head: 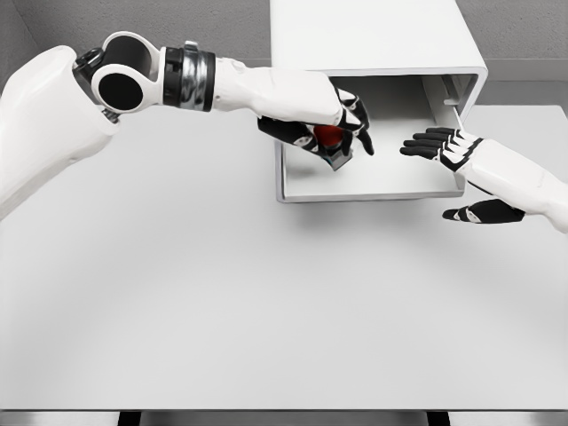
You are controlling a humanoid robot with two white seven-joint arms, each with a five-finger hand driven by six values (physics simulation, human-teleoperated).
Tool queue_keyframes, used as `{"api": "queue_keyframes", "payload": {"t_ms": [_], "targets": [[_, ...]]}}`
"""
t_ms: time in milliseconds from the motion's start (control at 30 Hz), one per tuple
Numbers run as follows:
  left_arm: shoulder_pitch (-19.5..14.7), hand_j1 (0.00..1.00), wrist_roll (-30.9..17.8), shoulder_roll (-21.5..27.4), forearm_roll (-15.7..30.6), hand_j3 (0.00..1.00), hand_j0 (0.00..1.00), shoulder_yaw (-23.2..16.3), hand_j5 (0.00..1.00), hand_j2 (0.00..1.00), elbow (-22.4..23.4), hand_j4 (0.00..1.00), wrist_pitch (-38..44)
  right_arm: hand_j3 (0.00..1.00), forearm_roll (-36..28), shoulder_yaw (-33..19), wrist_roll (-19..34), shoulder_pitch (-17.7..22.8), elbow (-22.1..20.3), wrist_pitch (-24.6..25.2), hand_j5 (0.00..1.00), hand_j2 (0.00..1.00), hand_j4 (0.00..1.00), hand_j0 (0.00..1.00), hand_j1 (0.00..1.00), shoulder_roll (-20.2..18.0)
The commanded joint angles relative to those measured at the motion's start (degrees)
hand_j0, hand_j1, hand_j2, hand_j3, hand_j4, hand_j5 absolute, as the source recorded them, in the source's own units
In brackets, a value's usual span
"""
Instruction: Slide open multi-storey tabletop storage cabinets and put open load switch and slide close multi-storey tabletop storage cabinets
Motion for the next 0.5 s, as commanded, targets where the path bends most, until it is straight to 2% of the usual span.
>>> {"api": "queue_keyframes", "payload": {"t_ms": [0,467], "targets": [[0.00,1.00,0.62,-0.01,-1.97,1.00,1.00,0.40,1.00,1.00,0.03,1.00,-0.02,1.00,-0.40,-0.02,-0.03,0.00,-0.02,0.05,1.00,1.00,1.00,1.00,1.00,0.01],[0.79,1.00,0.62,0.43,-0.56,1.00,1.00,0.76,1.00,1.00,-2.87,1.00,-0.02,1.00,-0.40,-0.02,-0.03,0.26,-0.10,0.05,1.00,1.00,1.00,1.00,1.00,-0.08]]}}
